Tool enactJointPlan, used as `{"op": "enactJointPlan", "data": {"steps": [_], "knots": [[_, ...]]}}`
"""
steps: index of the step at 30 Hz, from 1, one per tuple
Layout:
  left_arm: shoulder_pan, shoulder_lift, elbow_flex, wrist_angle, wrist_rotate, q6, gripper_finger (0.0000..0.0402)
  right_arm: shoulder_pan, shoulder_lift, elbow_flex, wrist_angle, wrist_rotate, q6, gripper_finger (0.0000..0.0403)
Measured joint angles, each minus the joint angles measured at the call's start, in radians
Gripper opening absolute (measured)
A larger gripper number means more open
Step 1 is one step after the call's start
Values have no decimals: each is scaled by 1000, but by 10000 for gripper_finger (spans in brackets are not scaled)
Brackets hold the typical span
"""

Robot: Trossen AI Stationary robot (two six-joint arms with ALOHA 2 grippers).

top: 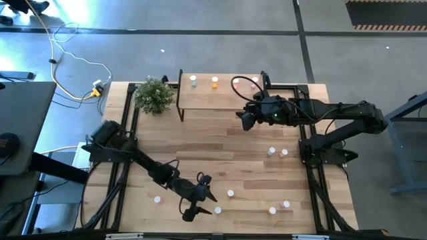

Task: Pick and place medicine bottles onto shelf by color
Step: Put the bottom blue pill bottle on the shelf aligned with the other blue pill bottle

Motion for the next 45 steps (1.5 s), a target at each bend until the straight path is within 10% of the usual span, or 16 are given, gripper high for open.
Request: {"op": "enactJointPlan", "data": {"steps": [33,45], "knots": [[0,207,115,55,-24,-18,242,0,0,0,-11,0,-3,223],[0,207,115,56,-38,-9,169,0,0,0,-11,0,-3,223]]}}
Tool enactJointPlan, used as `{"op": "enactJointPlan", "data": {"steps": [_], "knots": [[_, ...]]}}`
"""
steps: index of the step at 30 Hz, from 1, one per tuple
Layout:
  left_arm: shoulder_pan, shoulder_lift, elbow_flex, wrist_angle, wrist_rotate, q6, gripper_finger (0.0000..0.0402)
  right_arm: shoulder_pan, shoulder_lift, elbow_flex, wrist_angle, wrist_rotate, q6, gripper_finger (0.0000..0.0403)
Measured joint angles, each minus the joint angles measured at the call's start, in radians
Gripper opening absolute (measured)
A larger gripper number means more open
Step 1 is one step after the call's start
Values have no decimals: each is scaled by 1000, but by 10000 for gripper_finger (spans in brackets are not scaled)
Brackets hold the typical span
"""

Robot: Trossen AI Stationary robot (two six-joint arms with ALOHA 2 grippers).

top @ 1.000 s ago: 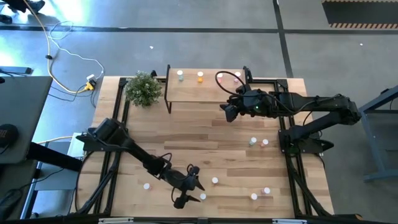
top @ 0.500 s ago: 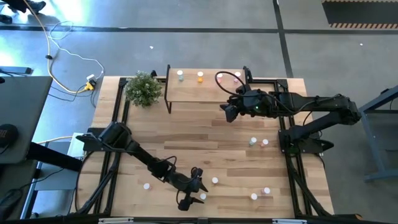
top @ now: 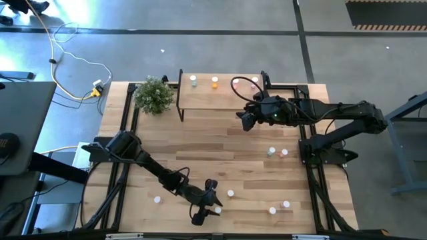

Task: Pick and place medicine bottles onto shelf by color
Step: Put the bottom blue pill bottle on the shelf aligned with the other blue pill bottle

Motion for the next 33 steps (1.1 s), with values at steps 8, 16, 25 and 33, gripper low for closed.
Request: {"op": "enactJointPlan", "data": {"steps": [8,16,25,33], "knots": [[0,0,0,3,21,-1,128,0,0,0,-1,0,0,223],[0,-1,0,15,35,-28,111,0,0,0,-2,0,0,223],[14,-61,-1,0,35,-44,112,0,0,0,-6,0,0,223],[67,-170,-1,-71,36,-21,113,0,0,0,3,0,-36,223]]}}
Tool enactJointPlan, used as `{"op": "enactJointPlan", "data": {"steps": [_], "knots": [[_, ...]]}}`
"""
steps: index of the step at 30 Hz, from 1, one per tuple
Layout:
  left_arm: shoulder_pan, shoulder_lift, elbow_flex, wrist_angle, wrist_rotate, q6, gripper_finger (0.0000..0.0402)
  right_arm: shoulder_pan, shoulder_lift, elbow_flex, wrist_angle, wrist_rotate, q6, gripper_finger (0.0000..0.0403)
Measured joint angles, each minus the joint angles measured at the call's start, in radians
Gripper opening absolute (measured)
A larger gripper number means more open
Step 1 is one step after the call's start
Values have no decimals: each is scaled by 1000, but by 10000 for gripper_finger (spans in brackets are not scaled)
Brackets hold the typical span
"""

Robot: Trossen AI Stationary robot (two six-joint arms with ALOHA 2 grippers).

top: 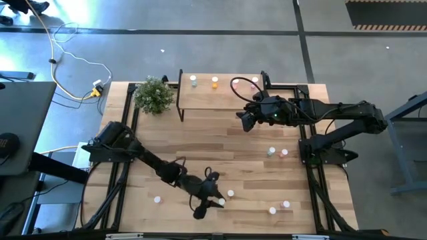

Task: Pick and place medicine bottles onto shelf by color
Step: Put the bottom blue pill bottle on the shelf aligned with the other blue pill bottle

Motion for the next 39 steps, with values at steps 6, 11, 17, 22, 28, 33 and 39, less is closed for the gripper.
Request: {"op": "enactJointPlan", "data": {"steps": [6,11,17,22,28,33,39], "knots": [[64,-116,0,-81,-2,32,113,0,-8,0,16,0,-32,223],[127,-219,1,-139,-13,63,113,-11,-51,0,91,-1,-75,223],[216,-354,-1,-300,-81,111,113,-42,-129,0,131,-4,-139,223],[307,-450,0,-414,-125,129,113,-49,-192,0,134,-5,-214,223],[414,-559,-1,-572,-223,162,113,-49,-238,0,136,-7,-287,223],[496,-639,-1,-671,-295,171,113,-49,-242,0,135,-9,-322,223],[590,-702,-4,-762,-328,188,113,-53,-240,0,135,-8,-333,223]]}}
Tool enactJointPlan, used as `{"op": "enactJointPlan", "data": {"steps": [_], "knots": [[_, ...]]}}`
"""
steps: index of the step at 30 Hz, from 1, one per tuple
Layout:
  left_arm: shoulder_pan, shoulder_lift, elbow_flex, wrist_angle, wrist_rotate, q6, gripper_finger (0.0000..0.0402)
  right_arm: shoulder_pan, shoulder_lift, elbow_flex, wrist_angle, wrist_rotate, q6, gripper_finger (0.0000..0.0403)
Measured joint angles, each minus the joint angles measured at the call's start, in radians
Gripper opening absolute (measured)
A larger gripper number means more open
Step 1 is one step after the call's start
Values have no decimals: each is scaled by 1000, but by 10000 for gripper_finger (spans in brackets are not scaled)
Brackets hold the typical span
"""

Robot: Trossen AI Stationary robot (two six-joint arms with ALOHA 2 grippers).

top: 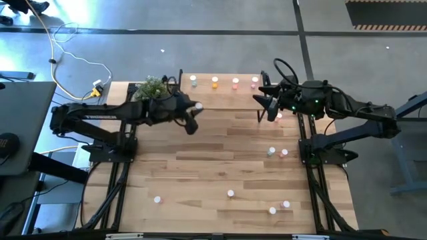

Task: Pick and place medicine bottles onto shelf by color
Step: Put the bottom blue pill bottle on the shelf aligned with the other blue pill bottle

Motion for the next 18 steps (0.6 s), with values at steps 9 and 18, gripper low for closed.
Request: {"op": "enactJointPlan", "data": {"steps": [9,18], "knots": [[123,-24,-122,96,-6,1,113,0,0,0,1,80,0,223],[224,-24,-220,223,21,16,113,0,0,0,23,171,-5,223]]}}
